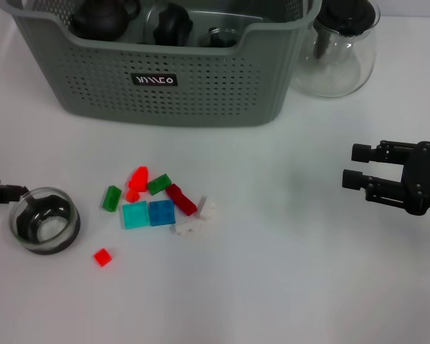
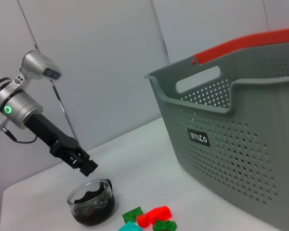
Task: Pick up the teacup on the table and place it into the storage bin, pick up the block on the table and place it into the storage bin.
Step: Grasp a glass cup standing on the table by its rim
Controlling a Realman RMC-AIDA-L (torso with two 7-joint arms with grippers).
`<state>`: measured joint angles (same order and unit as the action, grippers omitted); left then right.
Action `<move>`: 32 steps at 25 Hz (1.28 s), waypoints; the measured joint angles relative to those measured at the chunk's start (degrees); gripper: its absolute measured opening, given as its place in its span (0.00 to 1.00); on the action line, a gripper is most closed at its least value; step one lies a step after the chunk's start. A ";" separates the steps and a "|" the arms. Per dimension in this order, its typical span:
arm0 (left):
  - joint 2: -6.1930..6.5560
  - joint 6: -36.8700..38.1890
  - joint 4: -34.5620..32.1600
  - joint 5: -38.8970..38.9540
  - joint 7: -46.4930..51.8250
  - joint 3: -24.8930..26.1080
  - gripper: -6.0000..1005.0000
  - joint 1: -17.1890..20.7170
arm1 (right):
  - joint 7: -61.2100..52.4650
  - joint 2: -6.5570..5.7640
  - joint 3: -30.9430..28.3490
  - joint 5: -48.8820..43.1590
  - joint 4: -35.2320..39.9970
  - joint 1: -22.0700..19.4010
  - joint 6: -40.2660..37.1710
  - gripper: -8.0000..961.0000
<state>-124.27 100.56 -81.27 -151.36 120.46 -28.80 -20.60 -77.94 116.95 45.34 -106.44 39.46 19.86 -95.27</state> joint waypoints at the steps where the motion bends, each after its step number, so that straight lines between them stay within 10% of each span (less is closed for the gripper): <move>1: 0.06 0.11 0.37 -0.02 1.10 -0.27 0.45 -0.20 | -0.01 -0.02 0.00 0.00 0.00 0.00 0.00 0.61; 32: 0.07 -4.14 7.52 -11.78 11.25 -8.32 0.38 -4.24 | 0.10 0.02 0.00 -0.62 -0.09 -0.06 0.18 0.61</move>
<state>-124.19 96.43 -73.76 -163.14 131.71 -37.12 -24.84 -77.84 116.97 45.35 -107.05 39.37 19.80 -95.10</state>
